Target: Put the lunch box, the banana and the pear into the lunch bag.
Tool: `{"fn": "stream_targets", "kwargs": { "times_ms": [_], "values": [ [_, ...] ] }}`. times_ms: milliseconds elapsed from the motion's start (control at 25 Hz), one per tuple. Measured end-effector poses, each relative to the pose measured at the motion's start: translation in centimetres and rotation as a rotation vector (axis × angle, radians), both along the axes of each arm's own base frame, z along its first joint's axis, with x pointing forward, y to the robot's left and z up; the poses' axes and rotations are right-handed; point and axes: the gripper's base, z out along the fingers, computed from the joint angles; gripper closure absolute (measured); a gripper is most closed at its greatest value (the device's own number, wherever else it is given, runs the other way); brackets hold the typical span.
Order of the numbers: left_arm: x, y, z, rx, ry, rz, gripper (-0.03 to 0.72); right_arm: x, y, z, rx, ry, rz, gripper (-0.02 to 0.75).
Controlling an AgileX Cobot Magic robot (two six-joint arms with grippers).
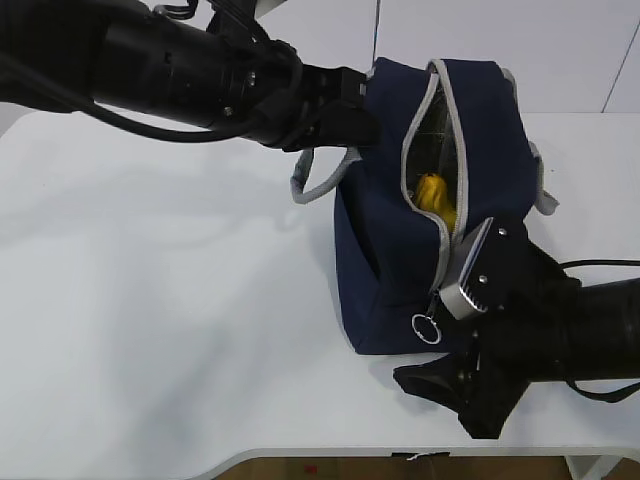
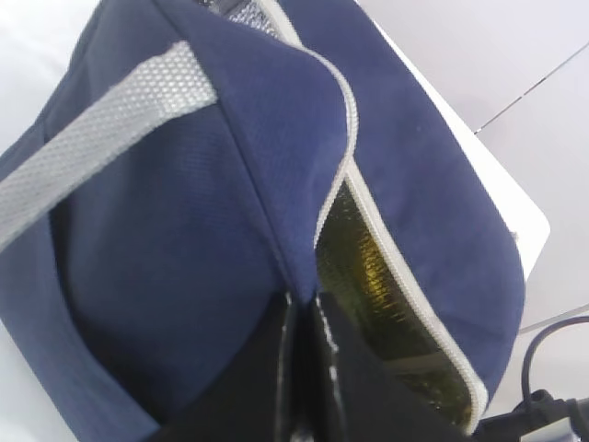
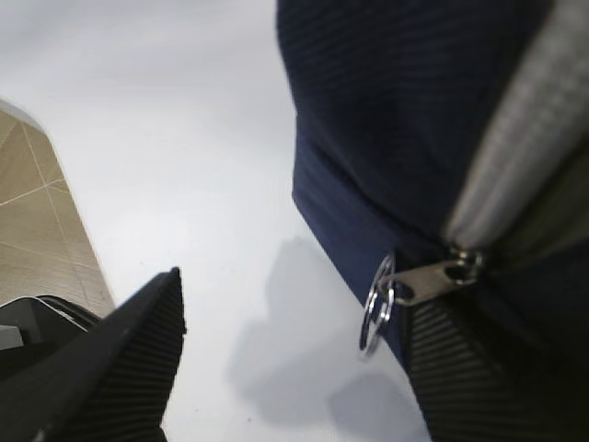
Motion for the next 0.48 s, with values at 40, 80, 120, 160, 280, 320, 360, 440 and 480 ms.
{"fn": "stream_targets", "kwargs": {
  "times_ms": [40, 80, 120, 160, 280, 320, 360, 440, 480],
  "values": [
    [-0.01, -0.01, 0.0, 0.0, 0.001, -0.001, 0.69, 0.05, 0.02, 0.05, 0.001, -0.002, 0.0, 0.16],
    [-0.01, -0.01, 0.0, 0.0, 0.001, -0.001, 0.69, 0.11, 0.03, 0.1, 0.001, -0.004, 0.0, 0.16],
    [-0.01, -0.01, 0.0, 0.0, 0.001, -0.001, 0.69, 0.19, 0.06, 0.19, 0.002, -0.008, 0.0, 0.16],
    [-0.01, -0.01, 0.0, 0.0, 0.001, -0.001, 0.69, 0.21, 0.06, 0.2, 0.002, -0.009, 0.001, 0.16],
    [-0.01, -0.01, 0.0, 0.0, 0.001, -0.001, 0.69, 0.23, 0.07, 0.2, 0.002, -0.01, 0.001, 0.16],
    [-0.02, -0.01, 0.0, 0.0, 0.001, -0.002, 0.69, 0.24, 0.06, 0.15, 0.0, -0.008, 0.0, 0.16],
    [-0.02, -0.01, 0.0, 0.0, 0.001, -0.002, 0.69, 0.25, 0.05, 0.08, -0.002, -0.006, -0.001, 0.16],
    [-0.03, -0.02, 0.0, -0.001, 0.002, -0.003, 0.69, 0.29, 0.04, -0.17, -0.008, 0.002, -0.001, 0.16],
    [-0.03, -0.02, 0.0, -0.001, 0.002, -0.003, 0.69, 0.33, 0.04, -0.4, -0.012, 0.01, -0.002, 0.16]
  ]
}}
